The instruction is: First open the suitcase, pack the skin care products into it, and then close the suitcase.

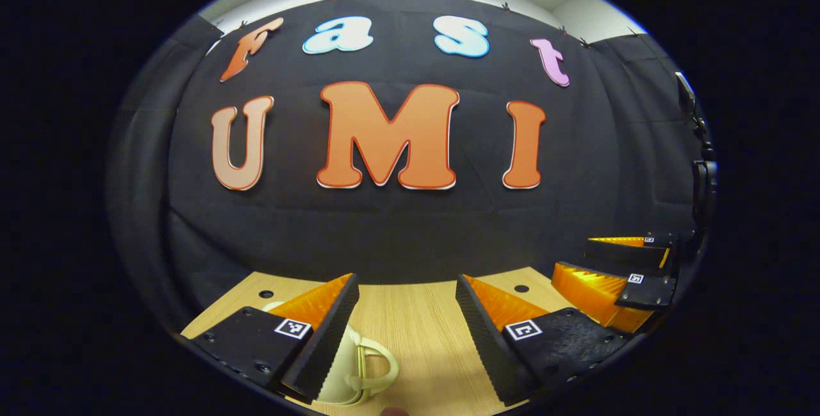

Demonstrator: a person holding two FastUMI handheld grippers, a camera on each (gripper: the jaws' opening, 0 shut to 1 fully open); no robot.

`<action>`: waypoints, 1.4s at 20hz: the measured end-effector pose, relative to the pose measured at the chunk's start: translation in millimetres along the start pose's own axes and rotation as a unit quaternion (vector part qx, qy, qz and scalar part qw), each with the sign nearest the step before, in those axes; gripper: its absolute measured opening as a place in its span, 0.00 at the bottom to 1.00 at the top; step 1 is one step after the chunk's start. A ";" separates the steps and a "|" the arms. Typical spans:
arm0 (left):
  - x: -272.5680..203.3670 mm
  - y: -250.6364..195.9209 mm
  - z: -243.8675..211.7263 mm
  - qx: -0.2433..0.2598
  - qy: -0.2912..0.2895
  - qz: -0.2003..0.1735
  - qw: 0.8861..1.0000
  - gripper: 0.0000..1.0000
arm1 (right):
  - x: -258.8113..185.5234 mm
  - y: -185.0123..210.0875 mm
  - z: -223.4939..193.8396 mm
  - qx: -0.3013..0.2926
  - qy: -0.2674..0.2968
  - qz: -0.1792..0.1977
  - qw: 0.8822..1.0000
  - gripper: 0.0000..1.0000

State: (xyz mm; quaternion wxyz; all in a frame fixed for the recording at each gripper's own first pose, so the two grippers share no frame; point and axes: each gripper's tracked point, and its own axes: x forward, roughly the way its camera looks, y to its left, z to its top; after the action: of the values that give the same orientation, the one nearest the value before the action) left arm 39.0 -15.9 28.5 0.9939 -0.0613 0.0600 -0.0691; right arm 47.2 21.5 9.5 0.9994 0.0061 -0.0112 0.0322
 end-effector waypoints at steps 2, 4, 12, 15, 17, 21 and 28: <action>-6.4 -5.0 7.2 -0.011 -0.002 -0.002 1.000 0.94 | -7.7 9.0 10.5 -0.005 -0.011 0.005 1.000 0.95; -5.3 -1.9 6.3 -0.018 0.001 0.008 1.000 0.94 | -9.2 13.3 14.2 -0.004 -0.019 0.009 1.000 0.95; -15.3 11.4 2.9 -0.004 -0.011 0.044 0.999 0.97 | -18.2 11.3 12.3 -0.014 -0.025 0.017 0.999 0.95; -22.9 9.9 4.3 0.016 -0.017 0.055 0.998 0.97 | -19.6 8.3 14.2 -0.011 -0.030 0.015 0.999 0.95; -27.1 9.9 2.0 0.015 -0.009 0.056 0.998 0.97 | -20.7 7.9 13.1 -0.011 -0.030 0.015 0.999 0.95; -33.4 19.6 2.0 0.005 -0.011 0.062 0.998 0.96 | -23.0 11.4 13.0 -0.010 -0.031 0.019 0.999 0.95; -42.0 14.2 5.6 0.016 -0.012 0.065 0.998 0.96 | -30.6 19.5 11.6 -0.019 -0.029 0.031 0.999 0.95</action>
State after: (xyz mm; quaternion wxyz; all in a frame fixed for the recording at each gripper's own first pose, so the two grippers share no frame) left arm 0.3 4.8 36.8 0.9978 -0.0426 0.0510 -0.0051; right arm 15.1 38.8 20.7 0.9971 -0.0120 -0.0411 0.0630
